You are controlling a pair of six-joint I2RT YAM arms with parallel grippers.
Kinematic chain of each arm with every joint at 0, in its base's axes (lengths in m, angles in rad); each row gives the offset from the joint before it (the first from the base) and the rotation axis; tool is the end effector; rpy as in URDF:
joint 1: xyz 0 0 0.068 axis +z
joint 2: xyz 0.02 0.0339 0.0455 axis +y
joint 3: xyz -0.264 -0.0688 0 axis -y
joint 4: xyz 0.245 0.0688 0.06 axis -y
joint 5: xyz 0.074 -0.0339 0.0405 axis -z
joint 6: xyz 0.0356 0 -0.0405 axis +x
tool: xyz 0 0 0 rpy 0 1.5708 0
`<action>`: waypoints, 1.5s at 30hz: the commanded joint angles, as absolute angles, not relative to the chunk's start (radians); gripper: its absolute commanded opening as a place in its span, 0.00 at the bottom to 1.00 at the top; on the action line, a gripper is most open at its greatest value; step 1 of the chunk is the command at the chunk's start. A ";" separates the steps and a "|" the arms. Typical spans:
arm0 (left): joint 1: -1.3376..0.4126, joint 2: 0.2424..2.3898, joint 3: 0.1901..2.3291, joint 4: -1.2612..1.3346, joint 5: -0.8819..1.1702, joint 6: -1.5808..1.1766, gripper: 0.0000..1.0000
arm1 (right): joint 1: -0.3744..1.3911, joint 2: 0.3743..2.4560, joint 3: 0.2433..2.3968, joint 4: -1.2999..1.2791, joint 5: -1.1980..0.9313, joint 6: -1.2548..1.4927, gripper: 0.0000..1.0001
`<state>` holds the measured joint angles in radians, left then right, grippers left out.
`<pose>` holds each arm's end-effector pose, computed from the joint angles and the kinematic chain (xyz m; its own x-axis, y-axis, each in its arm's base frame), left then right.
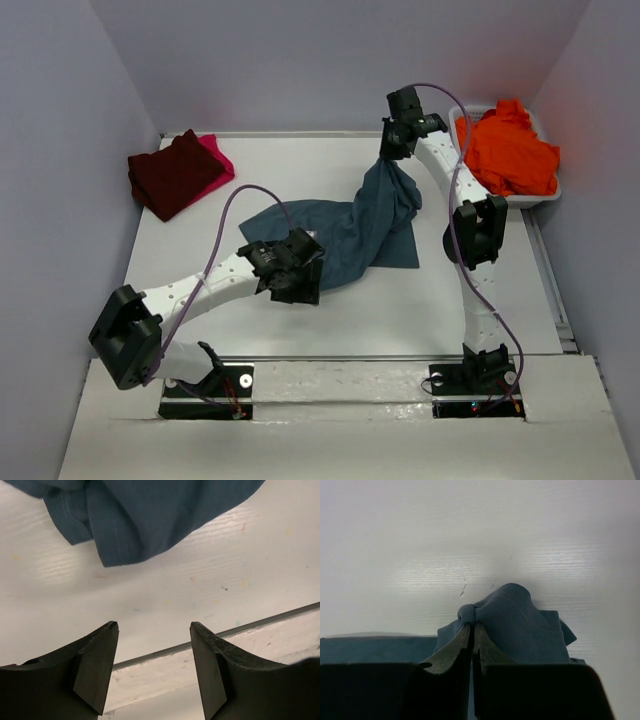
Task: Fold and stack the t-shirts
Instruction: Flatten the tshirt out
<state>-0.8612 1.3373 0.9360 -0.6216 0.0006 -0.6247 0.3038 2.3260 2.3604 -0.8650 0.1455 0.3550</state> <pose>0.1726 -0.2010 0.2363 -0.8949 0.1444 -0.4222 0.2902 0.9070 -0.3051 0.4953 0.1499 0.2935 -0.7310 0.1312 -0.6696 0.0548 0.9895 0.1341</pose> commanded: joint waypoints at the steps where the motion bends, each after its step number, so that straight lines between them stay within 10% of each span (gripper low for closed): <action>1: -0.873 1.316 0.887 -0.660 0.054 -0.664 0.71 | 0.295 2.335 2.399 -0.816 0.134 0.353 0.07; 45: -0.884 1.704 1.120 -0.630 -0.213 -0.586 0.72 | 0.295 2.246 2.361 -0.816 0.114 0.341 0.07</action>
